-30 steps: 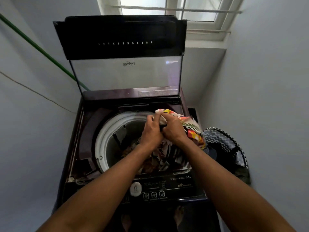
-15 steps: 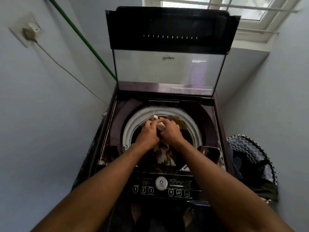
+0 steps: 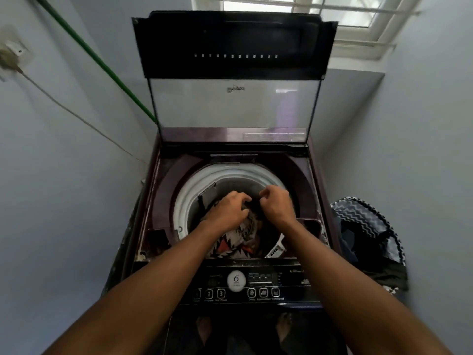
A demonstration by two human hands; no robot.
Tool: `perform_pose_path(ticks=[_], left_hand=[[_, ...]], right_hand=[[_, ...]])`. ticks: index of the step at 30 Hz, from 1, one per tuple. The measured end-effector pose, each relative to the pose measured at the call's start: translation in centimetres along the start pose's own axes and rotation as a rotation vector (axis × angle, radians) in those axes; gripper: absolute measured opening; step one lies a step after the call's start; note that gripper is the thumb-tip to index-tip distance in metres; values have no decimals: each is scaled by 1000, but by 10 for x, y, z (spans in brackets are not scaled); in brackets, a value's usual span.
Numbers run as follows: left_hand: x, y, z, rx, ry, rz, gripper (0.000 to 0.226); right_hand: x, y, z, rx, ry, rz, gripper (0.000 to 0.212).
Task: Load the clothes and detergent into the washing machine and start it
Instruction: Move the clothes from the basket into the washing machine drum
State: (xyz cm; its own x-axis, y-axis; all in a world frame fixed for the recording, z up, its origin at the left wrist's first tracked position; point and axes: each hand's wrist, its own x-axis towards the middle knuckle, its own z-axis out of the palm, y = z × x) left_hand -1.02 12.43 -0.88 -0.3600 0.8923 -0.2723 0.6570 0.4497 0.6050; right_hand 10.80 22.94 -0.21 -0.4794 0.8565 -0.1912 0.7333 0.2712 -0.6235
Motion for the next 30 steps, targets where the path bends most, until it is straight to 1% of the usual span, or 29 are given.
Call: perform_pose_path(ticks=[4, 6, 10, 15, 18, 21, 22, 24, 27, 28, 30], left_hand=[[18, 44, 16, -24, 3, 137, 34], [27, 70, 28, -32, 14, 210, 32], [43, 114, 50, -30, -3, 308, 33], [64, 151, 81, 70, 36, 442, 28], [74, 172, 98, 124, 71, 540, 24], [89, 192, 120, 253, 105, 641, 20], [93, 198, 127, 289, 91, 662, 20], [101, 208, 140, 345, -1, 661, 24], [114, 220, 164, 480, -186, 564, 33], [117, 223, 170, 508, -241, 521, 34], [127, 225, 183, 521, -335, 442, 35]], right_hand=[[0, 22, -38, 20, 217, -54, 18], [0, 37, -57, 24, 291, -37, 16], [0, 75, -89, 53, 317, 93, 15], [-5, 136, -115, 67, 332, 215, 18], [-8, 173, -124, 67, 296, 300, 15], [-9, 211, -126, 87, 248, 399, 15], [-9, 222, -124, 93, 227, 432, 15], [-10, 243, -116, 121, 165, 492, 14], [-4, 274, -96, 136, 40, 526, 13], [-3, 280, -89, 139, -10, 534, 16], [7, 293, -75, 134, -88, 539, 30]])
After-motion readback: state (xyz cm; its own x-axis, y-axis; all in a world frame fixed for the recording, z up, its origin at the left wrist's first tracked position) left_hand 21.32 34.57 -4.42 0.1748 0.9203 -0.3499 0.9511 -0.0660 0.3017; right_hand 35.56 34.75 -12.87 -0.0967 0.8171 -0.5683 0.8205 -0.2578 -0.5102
